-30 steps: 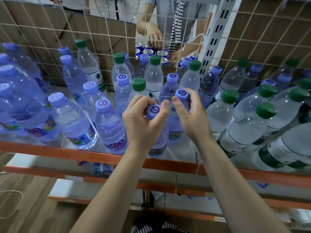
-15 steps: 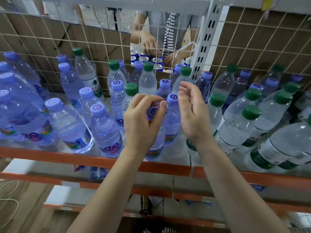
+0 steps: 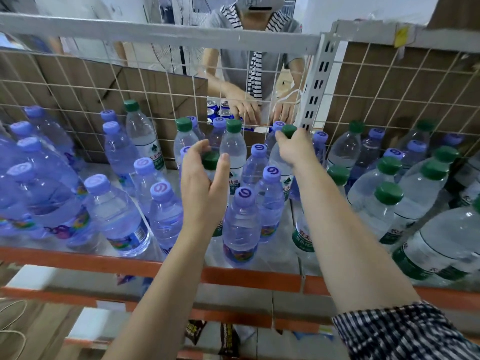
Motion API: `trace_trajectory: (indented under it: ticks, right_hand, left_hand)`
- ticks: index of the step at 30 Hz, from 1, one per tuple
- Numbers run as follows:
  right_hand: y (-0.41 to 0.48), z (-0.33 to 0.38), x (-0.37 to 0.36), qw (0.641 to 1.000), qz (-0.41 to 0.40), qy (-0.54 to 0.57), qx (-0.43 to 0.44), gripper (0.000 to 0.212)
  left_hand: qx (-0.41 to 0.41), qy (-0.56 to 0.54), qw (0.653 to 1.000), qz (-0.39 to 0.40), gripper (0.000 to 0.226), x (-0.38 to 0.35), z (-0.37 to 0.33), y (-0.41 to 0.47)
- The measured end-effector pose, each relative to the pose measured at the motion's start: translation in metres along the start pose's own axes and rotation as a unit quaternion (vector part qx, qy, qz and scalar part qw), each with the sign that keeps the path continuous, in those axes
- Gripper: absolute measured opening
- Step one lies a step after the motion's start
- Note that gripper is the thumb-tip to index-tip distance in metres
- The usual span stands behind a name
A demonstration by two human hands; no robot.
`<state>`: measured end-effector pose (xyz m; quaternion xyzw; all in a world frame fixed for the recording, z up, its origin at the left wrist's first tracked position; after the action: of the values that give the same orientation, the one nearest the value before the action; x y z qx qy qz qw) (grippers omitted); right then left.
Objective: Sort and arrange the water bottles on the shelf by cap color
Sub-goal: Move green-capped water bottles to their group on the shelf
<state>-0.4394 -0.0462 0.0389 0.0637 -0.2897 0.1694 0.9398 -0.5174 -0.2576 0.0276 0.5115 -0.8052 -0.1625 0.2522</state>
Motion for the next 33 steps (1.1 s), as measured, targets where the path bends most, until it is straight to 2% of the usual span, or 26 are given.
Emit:
trace_trajectory:
  ticks: [2, 5, 11, 16, 19, 23, 26, 29, 33]
  right_hand:
    - [0.001, -0.003, -0.004, 1.000, -0.019, 0.008, 0.002, 0.049]
    - [0.000, -0.004, -0.006, 0.999, -0.042, 0.024, 0.004, 0.043]
    - [-0.007, 0.012, 0.012, 0.991, -0.083, 0.083, 0.067, 0.039]
    - [-0.026, 0.055, 0.053, 0.961, -0.118, 0.164, 0.189, 0.030]
    - [-0.042, 0.079, 0.078, 0.944, -0.106, 0.183, 0.255, 0.029]
    - [-0.065, 0.096, 0.107, 0.926, -0.107, 0.156, 0.328, 0.024]
    - [-0.084, 0.099, 0.122, 0.919, -0.106, 0.136, 0.356, 0.014]
    - [-0.104, 0.096, 0.133, 0.906, -0.091, 0.165, 0.378, 0.021]
    - [-0.129, 0.079, 0.141, 0.898, -0.077, 0.201, 0.384, 0.015]
  left_hand:
    - [0.034, 0.003, 0.999, 0.026, 0.037, -0.005, 0.012, 0.000]
    - [0.028, 0.011, 0.999, 0.034, 0.014, -0.007, 0.019, 0.000]
    - [0.019, 0.008, 1.000, 0.015, 0.018, -0.004, 0.020, 0.015]
    - [-0.052, -0.011, 0.998, -0.019, 0.031, 0.005, -0.016, 0.043]
    - [-0.106, -0.011, 0.993, -0.050, 0.035, 0.013, -0.056, 0.063]
    - [-0.170, 0.012, 0.981, -0.093, 0.026, 0.024, -0.108, 0.072]
    - [-0.195, 0.017, 0.975, -0.104, 0.026, 0.031, -0.136, 0.068]
    - [-0.222, 0.027, 0.969, -0.106, 0.027, 0.036, -0.153, 0.052]
    - [-0.227, 0.039, 0.966, -0.115, 0.037, 0.046, -0.157, 0.020]
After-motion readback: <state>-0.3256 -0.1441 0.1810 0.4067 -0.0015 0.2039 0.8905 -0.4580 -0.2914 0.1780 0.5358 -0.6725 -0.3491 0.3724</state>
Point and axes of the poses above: each hand's wrist, its own y-axis towards the middle knuckle, its own x-axis out of the back of the hand, z = x × y, the point moved 5 cm from there along y, towards the middle knuckle, and after that the axes turned 2 degrees about -x, right-handed, at the moved point
